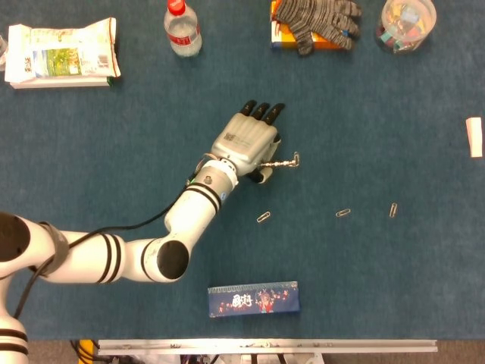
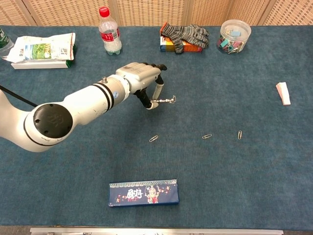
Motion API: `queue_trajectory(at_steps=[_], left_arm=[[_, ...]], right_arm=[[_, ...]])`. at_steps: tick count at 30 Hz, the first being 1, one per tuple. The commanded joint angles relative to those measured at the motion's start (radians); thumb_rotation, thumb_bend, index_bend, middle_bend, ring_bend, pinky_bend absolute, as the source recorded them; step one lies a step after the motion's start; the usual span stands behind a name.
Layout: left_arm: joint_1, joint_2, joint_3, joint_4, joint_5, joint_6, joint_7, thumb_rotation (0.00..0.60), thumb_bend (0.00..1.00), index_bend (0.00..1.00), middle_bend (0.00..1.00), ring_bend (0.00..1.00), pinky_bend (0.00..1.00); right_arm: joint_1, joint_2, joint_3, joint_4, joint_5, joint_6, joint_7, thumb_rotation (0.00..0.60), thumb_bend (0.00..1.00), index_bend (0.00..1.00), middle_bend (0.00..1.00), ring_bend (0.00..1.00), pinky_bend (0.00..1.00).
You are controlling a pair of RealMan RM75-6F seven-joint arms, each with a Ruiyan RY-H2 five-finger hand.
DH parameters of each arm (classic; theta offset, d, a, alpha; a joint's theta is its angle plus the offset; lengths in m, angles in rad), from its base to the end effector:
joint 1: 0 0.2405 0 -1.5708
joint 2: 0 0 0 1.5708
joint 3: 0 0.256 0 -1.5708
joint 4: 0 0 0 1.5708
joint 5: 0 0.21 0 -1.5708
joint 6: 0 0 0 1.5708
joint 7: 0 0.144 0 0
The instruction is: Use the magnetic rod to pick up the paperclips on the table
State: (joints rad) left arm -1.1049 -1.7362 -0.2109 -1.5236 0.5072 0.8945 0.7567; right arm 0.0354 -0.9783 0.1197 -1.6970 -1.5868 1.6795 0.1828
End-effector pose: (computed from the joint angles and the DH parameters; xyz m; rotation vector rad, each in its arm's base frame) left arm -0.0398 0.3354 -0.0936 -2.0902 -1.0239 -0.7053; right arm -0.2814 -0.1752 0.2241 1.2674 -0.7846 1.1900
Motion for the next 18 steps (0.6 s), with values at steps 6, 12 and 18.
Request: queue_trajectory(at_steps=[6,12,18], left_arm=[[-0.017,-0.011,-0.008,0.008,-0.015,0.033,-0.02,0.6,0.24,0.0,0.0,0.0,0.0],[0.014,0.052,0.028,-0.086,-0.002,0.117,-0.003,0.6,0.19,0.0,0.0,0.0,0.0],[0.097,0.231,0.133,-0.336,0.081,0.293,0.063,0.6,0.19,0.05,0.0,0.0,0.0]], right_arm=[[0.007,-0.007,-0.003,0.002,-0.002,-0.017,-0.013,0.6,0.04,0.26,0.24,0.18,0.3],[0.013,-0.014,-0.007,0.004,-0.002,-0.035,-0.026,0.6,0.04,0.26,0.24,0.18,0.3],[0.026,-0.027,-0.013,0.007,0.004,-0.068,-0.048,0.6,0.04,0.26,0.24,0.18,0.3]])
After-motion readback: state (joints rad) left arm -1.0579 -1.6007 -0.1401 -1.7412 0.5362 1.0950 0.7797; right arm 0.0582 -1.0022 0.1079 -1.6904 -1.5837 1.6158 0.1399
